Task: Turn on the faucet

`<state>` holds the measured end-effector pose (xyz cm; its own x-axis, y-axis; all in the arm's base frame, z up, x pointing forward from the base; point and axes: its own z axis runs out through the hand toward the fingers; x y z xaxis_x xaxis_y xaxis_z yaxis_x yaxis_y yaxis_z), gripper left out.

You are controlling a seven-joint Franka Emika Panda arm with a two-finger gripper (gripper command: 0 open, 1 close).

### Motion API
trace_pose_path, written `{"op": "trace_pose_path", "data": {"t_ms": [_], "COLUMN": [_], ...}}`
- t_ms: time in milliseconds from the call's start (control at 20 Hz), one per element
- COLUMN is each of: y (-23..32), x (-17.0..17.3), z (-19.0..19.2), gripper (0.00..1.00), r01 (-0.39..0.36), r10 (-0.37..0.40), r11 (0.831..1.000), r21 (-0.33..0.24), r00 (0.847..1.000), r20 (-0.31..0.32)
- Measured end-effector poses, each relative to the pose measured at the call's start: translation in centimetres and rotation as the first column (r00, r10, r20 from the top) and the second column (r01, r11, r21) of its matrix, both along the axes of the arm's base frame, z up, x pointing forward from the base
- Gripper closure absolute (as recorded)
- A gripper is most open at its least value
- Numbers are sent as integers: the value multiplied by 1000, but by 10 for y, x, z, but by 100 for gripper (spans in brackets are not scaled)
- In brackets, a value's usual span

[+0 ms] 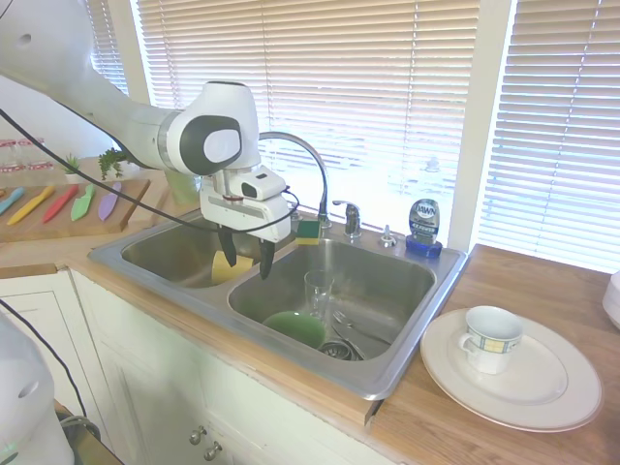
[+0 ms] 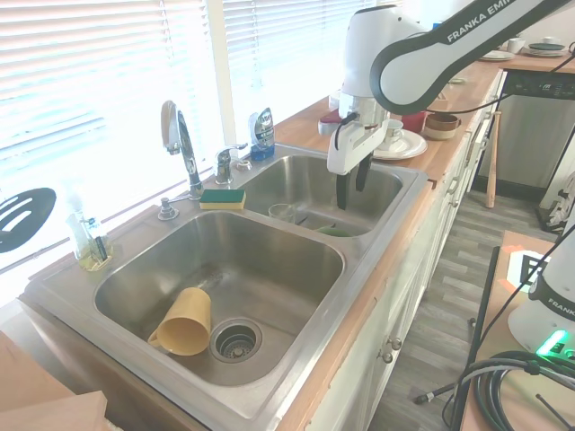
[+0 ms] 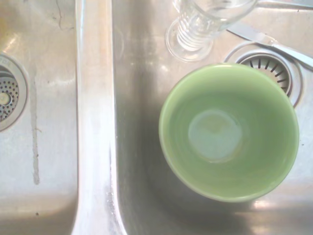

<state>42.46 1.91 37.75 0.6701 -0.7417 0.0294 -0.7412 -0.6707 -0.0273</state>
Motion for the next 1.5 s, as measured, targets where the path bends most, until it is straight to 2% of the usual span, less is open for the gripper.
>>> {"op": "trace_pose_path", "data": {"t_ms": [150, 200, 850, 1500], "y": [0, 0, -2, -2], "x": [0, -2, -18, -15], "z": [-1, -2, -11, -7], "gripper": [0, 100, 100, 100], "r01": [1, 1, 13, 15], "r10": [-1, -1, -13, -15], "r11": [1000, 1000, 1000, 1000], "r21": [-1, -2, -6, -4], "r00": [1000, 1000, 1000, 1000], "r20": [-2, -4, -4, 18]}}
